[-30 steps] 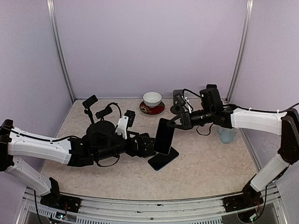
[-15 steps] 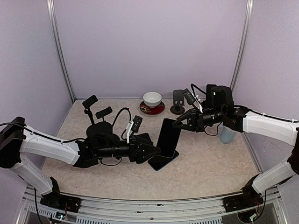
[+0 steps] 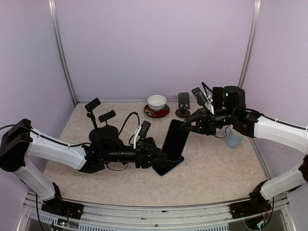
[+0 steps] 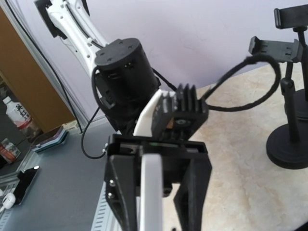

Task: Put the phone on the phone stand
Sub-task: Pass from the right arm to the left, then pass from the left arm to the right

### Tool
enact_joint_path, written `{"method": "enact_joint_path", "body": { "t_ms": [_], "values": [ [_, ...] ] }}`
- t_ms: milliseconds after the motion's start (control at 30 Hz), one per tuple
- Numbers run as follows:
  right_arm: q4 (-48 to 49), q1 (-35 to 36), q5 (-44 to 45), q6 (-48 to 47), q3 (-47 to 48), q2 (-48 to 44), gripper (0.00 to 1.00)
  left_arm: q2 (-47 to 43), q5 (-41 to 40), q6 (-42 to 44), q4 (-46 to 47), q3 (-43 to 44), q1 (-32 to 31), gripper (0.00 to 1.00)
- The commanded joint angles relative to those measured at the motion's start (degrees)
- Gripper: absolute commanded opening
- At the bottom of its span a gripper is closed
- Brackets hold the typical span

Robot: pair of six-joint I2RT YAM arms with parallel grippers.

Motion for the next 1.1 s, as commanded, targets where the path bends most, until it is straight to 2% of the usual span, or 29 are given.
{"method": "enact_joint_path", "body": {
  "t_ms": [0, 100, 133, 333, 467, 533, 567, 667, 867, 1067],
  "values": [
    [3.56, -0.35, -1.89, 1.47, 0.73, 0.33, 0.0, 0.75, 0.87, 1.29, 1.72, 2.38, -0.57, 0.46],
    [3.68, -0.36, -1.97, 1.65, 0.94, 0.46, 0.0, 0.79, 0.75, 1.82, 1.42, 2.65, -0.78, 0.33],
    [3.59, -0.36, -1.93, 1.66, 0.95, 0.57, 0.0, 0.79, 0.69, 2.05, 1.34, 2.74, -0.8, 0.26],
    [3.43, -0.34, -1.68, 1.79, 1.3, 1.24, 0.0, 0.88, 0.91, 2.8, 1.12, 3.01, -1.07, 0.01],
    [2.97, -0.37, -1.17, 1.82, 1.7, 1.86, 0.09, 0.81, 0.54, 3.02, 1.17, 2.96, -1.16, 0.0],
    [2.42, -0.37, -0.32, 1.91, 2.11, 2.21, 0.23, 0.64, 0.04, 3.18, 1.23, 2.73, -1.19, 0.0],
    [1.79, -0.37, 0.58, 1.95, 2.52, 2.39, 0.34, 0.49, -0.29, 3.32, 1.23, 2.64, -1.24, 0.0],
    [0.22, -0.37, 2.76, 2.36, 3.35, 2.86, 0.53, -0.24, -2.18, 3.88, 0.78, 2.21, -1.32, 0.0],
    [-3.47, -0.37, 9.62, 5.55, 5.33, 3.1, 0.67, -3.04, -10.38, 7.35, -1.97, 1.33, -2.73, 0.0],
    [-5.52, -0.38, 18.73, 9.82, 5.99, 2.43, 0.73, -4.31, -25.65, 14.03, -9.7, 3.38, -6.88, 0.0]
  ]
}}
